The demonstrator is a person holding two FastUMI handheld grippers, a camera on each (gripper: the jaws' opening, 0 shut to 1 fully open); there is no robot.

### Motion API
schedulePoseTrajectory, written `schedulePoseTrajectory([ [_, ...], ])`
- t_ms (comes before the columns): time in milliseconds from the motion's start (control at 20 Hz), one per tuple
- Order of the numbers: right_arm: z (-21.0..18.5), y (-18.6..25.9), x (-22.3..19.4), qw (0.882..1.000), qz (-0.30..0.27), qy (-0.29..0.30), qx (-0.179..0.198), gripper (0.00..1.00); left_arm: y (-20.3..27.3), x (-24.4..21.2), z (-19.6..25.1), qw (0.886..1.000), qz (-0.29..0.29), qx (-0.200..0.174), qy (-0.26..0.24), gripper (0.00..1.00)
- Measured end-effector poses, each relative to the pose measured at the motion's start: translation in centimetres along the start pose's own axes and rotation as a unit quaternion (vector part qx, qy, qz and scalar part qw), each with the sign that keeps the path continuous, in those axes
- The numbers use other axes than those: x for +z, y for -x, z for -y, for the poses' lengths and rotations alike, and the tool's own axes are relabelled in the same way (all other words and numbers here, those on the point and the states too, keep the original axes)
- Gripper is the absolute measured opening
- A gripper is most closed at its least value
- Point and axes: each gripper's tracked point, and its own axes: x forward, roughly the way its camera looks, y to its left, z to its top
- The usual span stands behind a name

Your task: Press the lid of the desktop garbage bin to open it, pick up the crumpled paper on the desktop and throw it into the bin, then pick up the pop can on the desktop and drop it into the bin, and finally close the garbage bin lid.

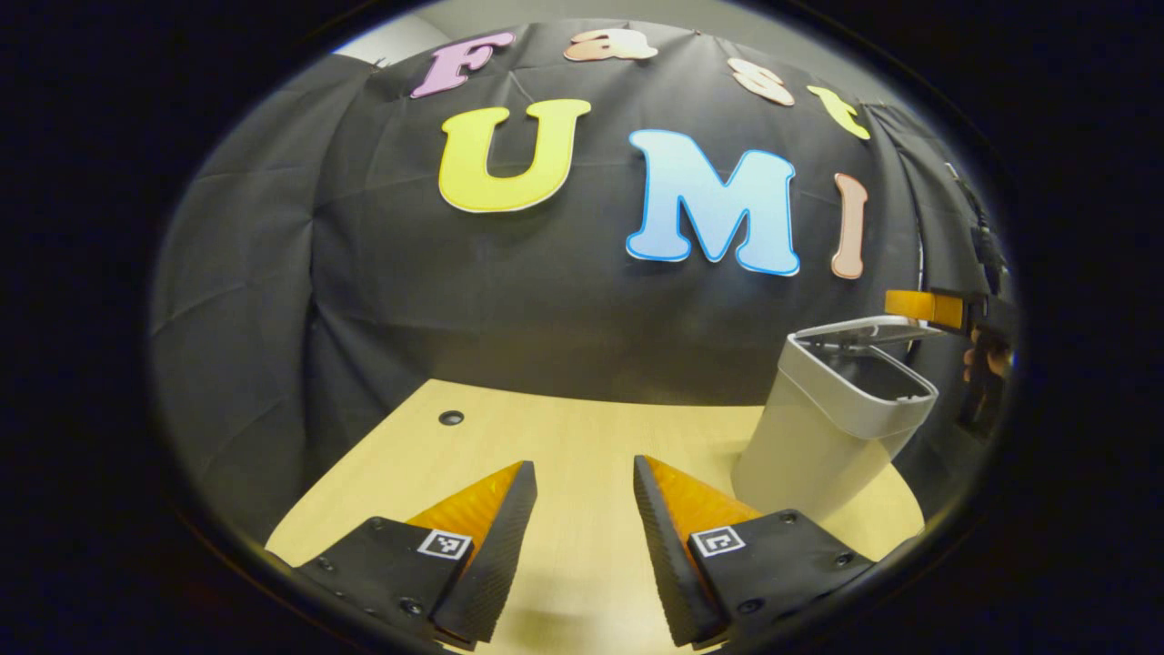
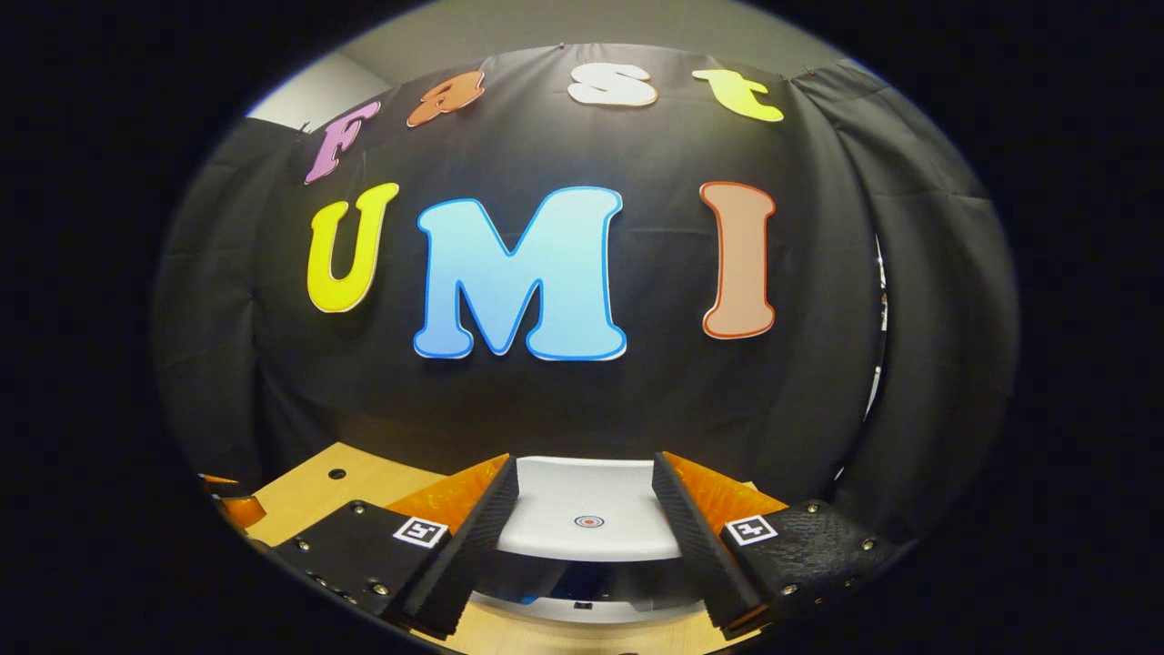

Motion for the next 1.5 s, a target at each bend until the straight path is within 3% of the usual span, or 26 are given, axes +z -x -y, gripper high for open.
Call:
schedulePoseTrajectory([
  [750,-0.4,0.3,-6.1,0.999,-0.049,-0.005,-0.01,0.96,1.3,-0.7,-1.0,1.0,-0.005,0.014,-0.002,0.72],
  [1500,-0.5,0.4,-6.8,0.999,0.033,-0.005,-0.016,0.96,1.0,-1.6,-1.0,1.0,-0.014,0.016,0.003,0.72],
])
